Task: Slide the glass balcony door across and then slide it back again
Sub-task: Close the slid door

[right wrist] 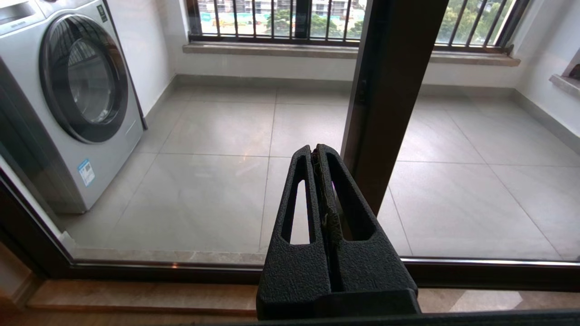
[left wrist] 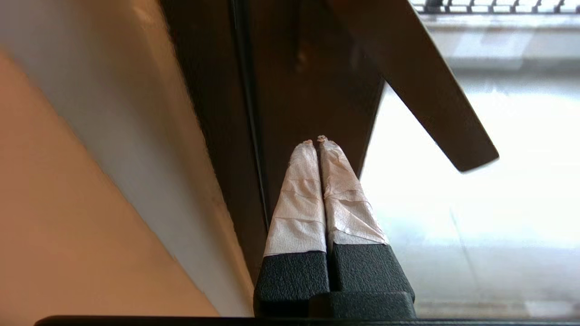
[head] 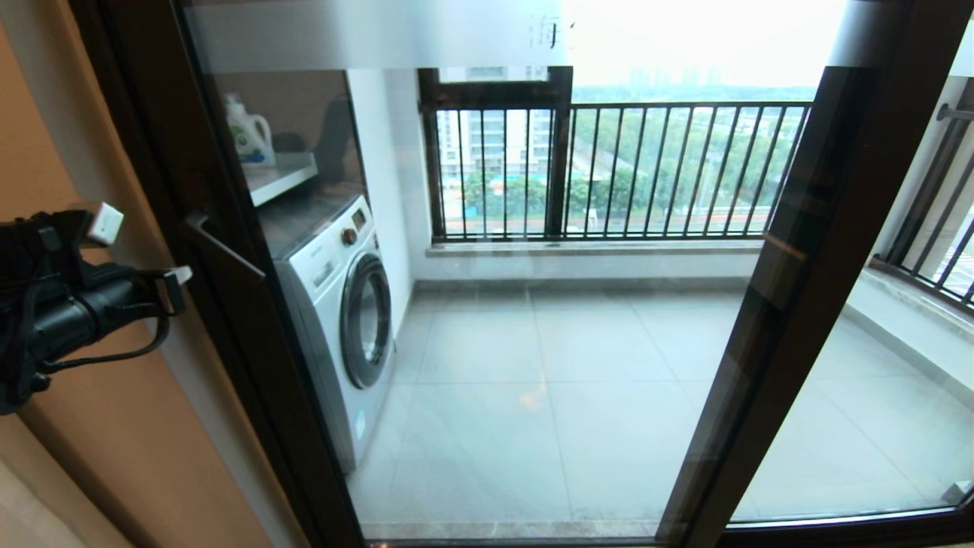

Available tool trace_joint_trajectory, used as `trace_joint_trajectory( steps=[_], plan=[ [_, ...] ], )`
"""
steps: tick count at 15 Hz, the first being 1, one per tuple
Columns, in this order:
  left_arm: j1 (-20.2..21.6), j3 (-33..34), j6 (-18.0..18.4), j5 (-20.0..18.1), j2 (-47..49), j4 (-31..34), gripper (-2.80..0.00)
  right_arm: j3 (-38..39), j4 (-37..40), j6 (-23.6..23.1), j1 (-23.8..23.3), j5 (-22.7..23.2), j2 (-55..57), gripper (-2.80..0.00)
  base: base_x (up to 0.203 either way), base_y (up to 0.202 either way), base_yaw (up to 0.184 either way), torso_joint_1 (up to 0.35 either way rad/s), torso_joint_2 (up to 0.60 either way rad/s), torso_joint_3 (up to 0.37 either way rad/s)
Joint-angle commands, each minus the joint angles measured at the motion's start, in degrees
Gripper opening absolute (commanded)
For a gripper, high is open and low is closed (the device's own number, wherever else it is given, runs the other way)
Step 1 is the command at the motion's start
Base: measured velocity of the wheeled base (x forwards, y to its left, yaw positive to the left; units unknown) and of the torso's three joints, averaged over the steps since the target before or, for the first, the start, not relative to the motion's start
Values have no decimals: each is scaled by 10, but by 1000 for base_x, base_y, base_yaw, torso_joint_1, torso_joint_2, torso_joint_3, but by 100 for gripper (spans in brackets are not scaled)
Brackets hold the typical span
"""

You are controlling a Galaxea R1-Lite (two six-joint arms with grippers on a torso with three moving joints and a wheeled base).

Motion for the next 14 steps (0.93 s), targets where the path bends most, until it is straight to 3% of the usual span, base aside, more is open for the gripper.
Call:
trace_joint_trajectory(
  steps=[1, 8, 14],
  plan=[
    [-2, 9, 5, -2, 7, -4, -280, 2, 0, -1, 0, 0, -1, -280, 0, 0, 0, 0, 0, 0],
    [-50, -12, 6, 8, 43, -17, -280, 2, 0, -1, 0, 0, -1, -280, 0, 0, 0, 0, 0, 0],
    [-50, -22, 9, 16, 32, -13, -280, 2, 0, -1, 0, 0, -1, -280, 0, 0, 0, 0, 0, 0]
  ],
)
